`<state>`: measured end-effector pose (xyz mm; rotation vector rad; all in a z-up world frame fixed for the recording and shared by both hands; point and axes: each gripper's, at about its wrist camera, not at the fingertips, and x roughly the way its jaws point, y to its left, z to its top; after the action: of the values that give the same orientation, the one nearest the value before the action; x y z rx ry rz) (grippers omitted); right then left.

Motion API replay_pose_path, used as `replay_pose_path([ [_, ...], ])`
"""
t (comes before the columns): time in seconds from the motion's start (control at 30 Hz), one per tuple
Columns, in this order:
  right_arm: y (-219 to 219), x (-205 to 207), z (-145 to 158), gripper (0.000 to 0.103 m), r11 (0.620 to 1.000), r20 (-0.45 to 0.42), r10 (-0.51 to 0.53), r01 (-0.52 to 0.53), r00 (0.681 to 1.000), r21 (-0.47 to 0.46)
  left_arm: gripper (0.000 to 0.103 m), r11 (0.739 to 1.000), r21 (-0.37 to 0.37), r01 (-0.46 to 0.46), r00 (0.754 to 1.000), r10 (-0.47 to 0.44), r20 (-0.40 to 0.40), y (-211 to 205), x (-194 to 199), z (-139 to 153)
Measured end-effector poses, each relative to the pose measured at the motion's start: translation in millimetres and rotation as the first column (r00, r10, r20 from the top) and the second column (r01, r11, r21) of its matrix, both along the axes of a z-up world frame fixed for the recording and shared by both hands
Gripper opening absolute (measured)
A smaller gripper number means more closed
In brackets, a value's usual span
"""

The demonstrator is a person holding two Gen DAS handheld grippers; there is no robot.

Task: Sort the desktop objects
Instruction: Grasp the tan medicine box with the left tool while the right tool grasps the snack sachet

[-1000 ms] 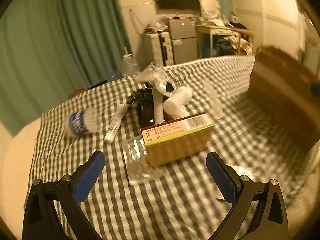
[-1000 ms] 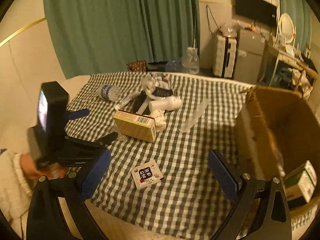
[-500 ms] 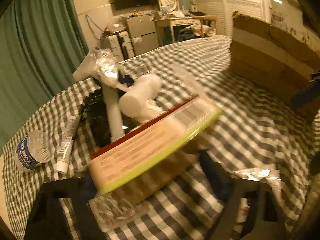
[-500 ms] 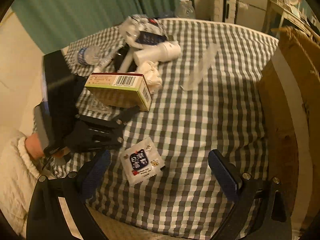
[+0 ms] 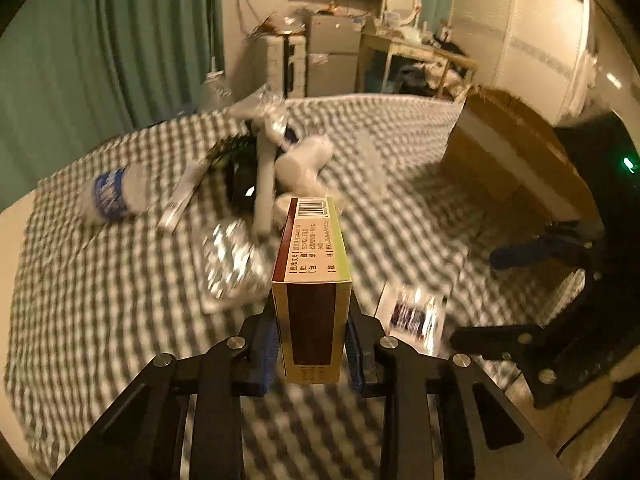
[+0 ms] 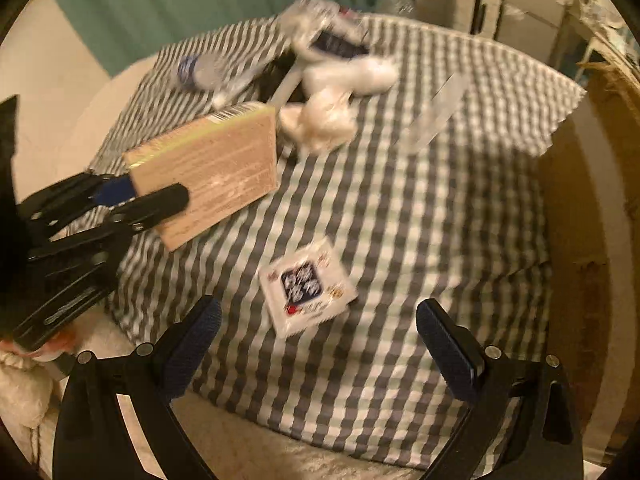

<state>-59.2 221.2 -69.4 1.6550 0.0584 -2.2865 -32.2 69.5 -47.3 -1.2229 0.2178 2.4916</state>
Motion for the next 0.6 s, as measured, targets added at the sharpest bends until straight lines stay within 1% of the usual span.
replay_pose_path([
  [0.07,-3,-2,-9,0.098,1.000,0.038,0.011,-0.012,0.999,0.013,0.029,0.999,-0.034,-0.025,0.999,0.025,0.024,-2,2,-9],
  [0.13,-3,-5,-17,0.098,0.999,0.063,-0.006,0.004,0.998,0.033,0.029,0.999,-0.046,-0.029,0.999,0.029,0.015,-1,7,-13],
  [0.17,-2,-9,-20,0.098,0.999,0.072,-0.021,0.018,0.997,0.030,0.029,0.998,-0.057,-0.022,1.000,0.023,0.009,2,7,-14],
  [0.23,0,-16,-24,0.098,0.999,0.085,-0.043,0.044,0.995,-0.010,0.033,0.997,-0.081,0.003,1.000,-0.001,0.023,9,6,-20],
  [0.27,0,-20,-27,0.098,0.998,0.093,-0.055,0.057,0.994,-0.026,0.039,0.996,-0.090,0.012,0.999,-0.009,0.036,12,4,-23],
  [0.3,-1,-25,-31,0.098,0.997,0.097,-0.064,0.068,0.993,-0.038,0.048,0.994,-0.109,0.031,0.998,-0.024,0.065,17,1,-31],
  [0.37,-7,-34,-43,0.098,0.996,0.118,-0.068,0.074,0.991,-0.047,0.049,0.990,-0.131,0.050,0.995,-0.038,0.092,22,-3,-41],
  [0.43,-16,-39,-63,0.097,0.998,0.171,-0.059,0.064,0.983,-0.018,0.048,0.988,-0.140,0.059,0.990,-0.039,0.139,24,-10,-54],
  [0.47,-18,-40,-68,0.096,0.998,0.178,-0.055,0.056,0.982,0.002,0.039,0.988,-0.140,0.058,0.984,-0.033,0.173,22,-13,-60],
  [0.5,-19,-41,-68,0.091,0.999,0.174,-0.053,0.051,0.983,0.016,0.031,0.989,-0.138,0.050,0.981,-0.022,0.194,20,-15,-65],
  [0.53,-20,-41,-67,0.086,0.998,0.169,-0.054,0.048,0.984,0.035,0.031,0.992,-0.118,0.042,0.976,-0.016,0.217,17,-18,-68],
  [0.57,-20,-41,-65,0.075,0.997,0.161,-0.061,0.051,0.985,0.065,0.031,0.995,-0.095,0.037,0.973,-0.014,0.229,14,-20,-68],
  [0.6,-19,-41,-64,0.065,0.994,0.155,-0.071,0.058,0.985,0.089,0.030,0.997,-0.075,0.029,0.971,-0.011,0.237,10,-21,-68],
])
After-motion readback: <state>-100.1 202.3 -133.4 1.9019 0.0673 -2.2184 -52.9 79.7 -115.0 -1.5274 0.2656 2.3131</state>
